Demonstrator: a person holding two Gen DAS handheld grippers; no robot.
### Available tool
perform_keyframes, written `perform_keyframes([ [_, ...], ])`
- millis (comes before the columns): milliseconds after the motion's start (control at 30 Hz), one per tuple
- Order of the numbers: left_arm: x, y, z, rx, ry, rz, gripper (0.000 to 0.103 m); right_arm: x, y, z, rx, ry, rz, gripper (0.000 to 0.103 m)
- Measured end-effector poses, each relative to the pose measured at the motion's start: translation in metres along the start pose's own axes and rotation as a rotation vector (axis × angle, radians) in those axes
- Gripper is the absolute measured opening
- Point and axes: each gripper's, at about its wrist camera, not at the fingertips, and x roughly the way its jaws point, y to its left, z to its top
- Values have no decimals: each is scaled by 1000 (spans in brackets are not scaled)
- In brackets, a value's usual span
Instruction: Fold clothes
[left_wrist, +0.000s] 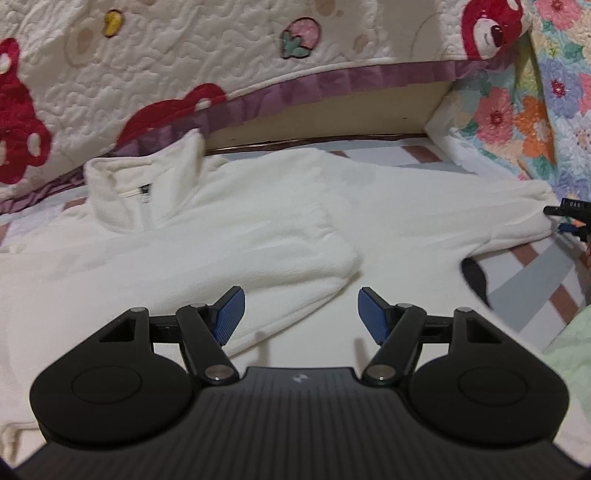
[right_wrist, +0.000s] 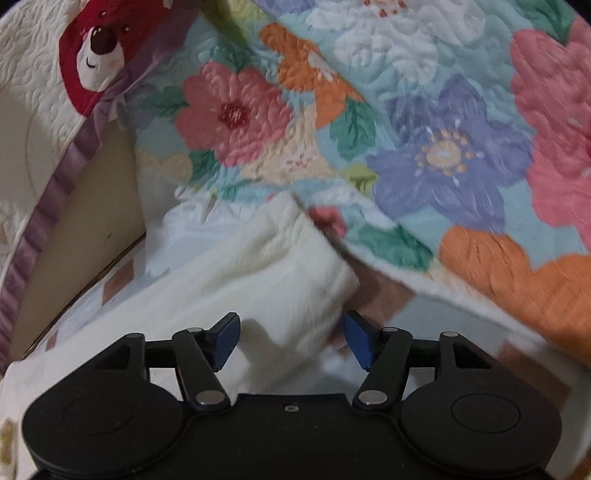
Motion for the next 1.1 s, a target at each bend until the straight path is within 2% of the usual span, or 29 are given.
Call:
perform_keyframes([
  [33, -4, 7, -2, -11, -3, 15, 67, 4, 3, -1, -12, -17, -2, 58],
  [67, -8, 13, -2, -23, -5, 25, 67, 6, 8, -2, -25, -20, -7, 24],
  [100, -14, 22, -3, -43, -7, 36, 67, 5, 12, -3, -23, -23, -20, 11],
  [200, -29, 49, -5, -123, -15, 60, 67, -11, 39, -4, 20, -91, 17, 12],
  [300, -39, 78, -9, -245, -13, 63, 67, -25, 84, -8, -16, -101, 159, 12],
  [433, -55, 109, -15, -425, -28, 27, 67, -40, 158, -22, -102, -45, 422, 11],
  [600, -75, 129, -17, -467, -127, 25, 67, -68, 268, -57, -207, 49, 743, 11],
  [733, -83, 149, -21, -565, -178, 1, 68, -92, 357, -110, -320, 143, 960, 11],
  [833, -83, 159, -30, -635, -168, -5, 68, -101, 413, -165, -505, 191, 1011, 11],
  [900, -81, 162, -37, -657, -146, 0, 68, -100, 436, -201, -621, 228, 991, 12],
  [1000, -76, 162, -44, -663, -121, -18, 68, -88, 445, -234, -707, 284, 946, 12],
  [1100, -67, 161, -47, -665, -114, -66, 70, -79, 440, -240, -756, 363, 913, 18],
])
